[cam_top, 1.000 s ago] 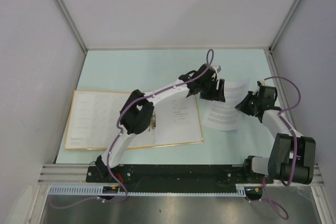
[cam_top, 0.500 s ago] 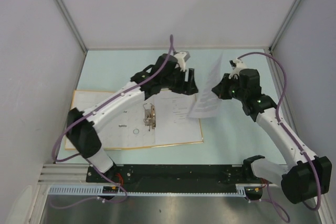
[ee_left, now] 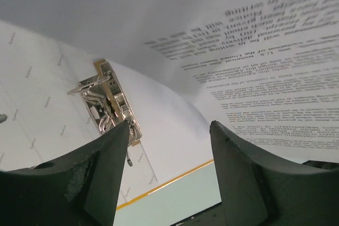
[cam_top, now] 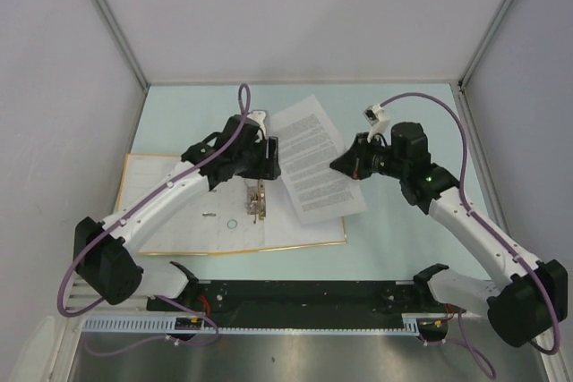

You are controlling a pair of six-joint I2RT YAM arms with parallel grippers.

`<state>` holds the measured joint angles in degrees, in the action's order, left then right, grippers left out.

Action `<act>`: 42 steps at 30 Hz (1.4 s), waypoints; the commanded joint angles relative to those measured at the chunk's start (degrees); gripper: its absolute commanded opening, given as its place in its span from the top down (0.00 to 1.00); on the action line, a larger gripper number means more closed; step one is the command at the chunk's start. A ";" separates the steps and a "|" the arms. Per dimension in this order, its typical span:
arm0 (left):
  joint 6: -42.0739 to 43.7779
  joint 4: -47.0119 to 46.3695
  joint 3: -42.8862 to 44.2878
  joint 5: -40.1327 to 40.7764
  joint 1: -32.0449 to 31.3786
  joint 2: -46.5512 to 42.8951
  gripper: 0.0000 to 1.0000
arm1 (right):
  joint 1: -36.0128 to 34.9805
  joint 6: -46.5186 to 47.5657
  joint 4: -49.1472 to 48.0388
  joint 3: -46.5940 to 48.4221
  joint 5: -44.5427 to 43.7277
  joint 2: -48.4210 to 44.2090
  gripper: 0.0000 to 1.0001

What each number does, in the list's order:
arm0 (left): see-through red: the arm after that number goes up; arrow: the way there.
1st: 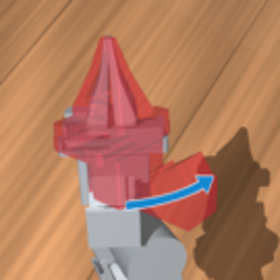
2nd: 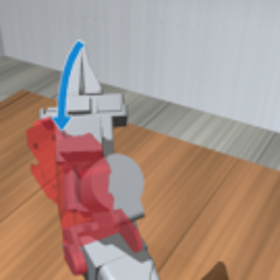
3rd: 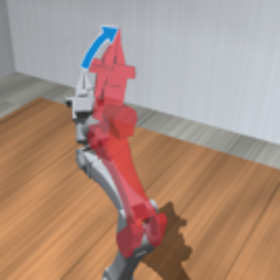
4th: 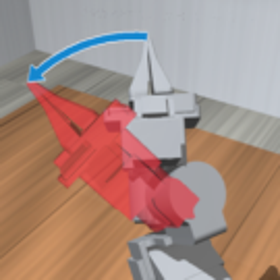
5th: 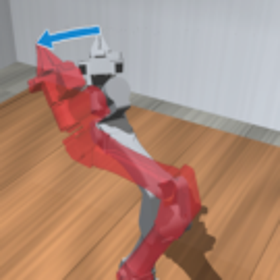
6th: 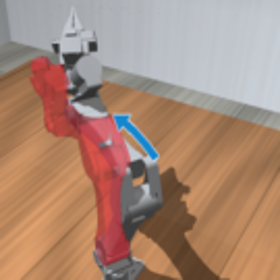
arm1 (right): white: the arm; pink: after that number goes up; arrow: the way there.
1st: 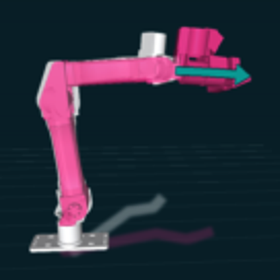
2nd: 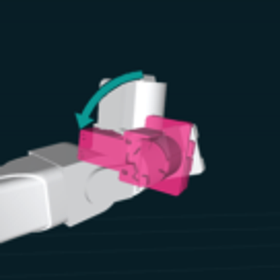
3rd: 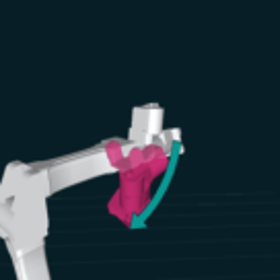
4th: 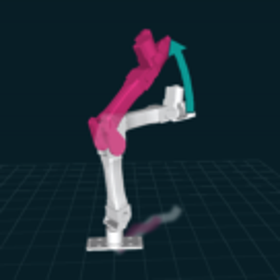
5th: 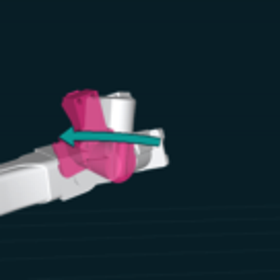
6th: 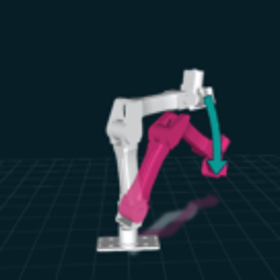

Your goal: Put the files into the folder

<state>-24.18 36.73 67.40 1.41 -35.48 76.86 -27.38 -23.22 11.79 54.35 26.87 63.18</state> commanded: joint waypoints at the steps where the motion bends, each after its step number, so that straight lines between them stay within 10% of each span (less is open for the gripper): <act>1: -2.79 -1.56 -2.26 3.42 0.15 -2.24 0.35 | 5.91 -5.95 -7.82 -8.98 7.39 0.19 1.00; 14: -3.50 -2.72 -5.00 5.70 0.24 5.56 0.58 | 5.50 -18.35 -20.91 -22.44 2.75 3.79 1.00; 42: -13.08 -0.17 -0.25 20.47 -5.21 23.60 0.68 | 1.71 -19.58 -29.55 -23.94 1.16 11.35 1.00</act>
<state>-35.53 37.19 65.08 19.81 -40.14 99.59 -25.10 -42.87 -15.33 30.74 28.73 74.24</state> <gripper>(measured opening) 0.327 0.009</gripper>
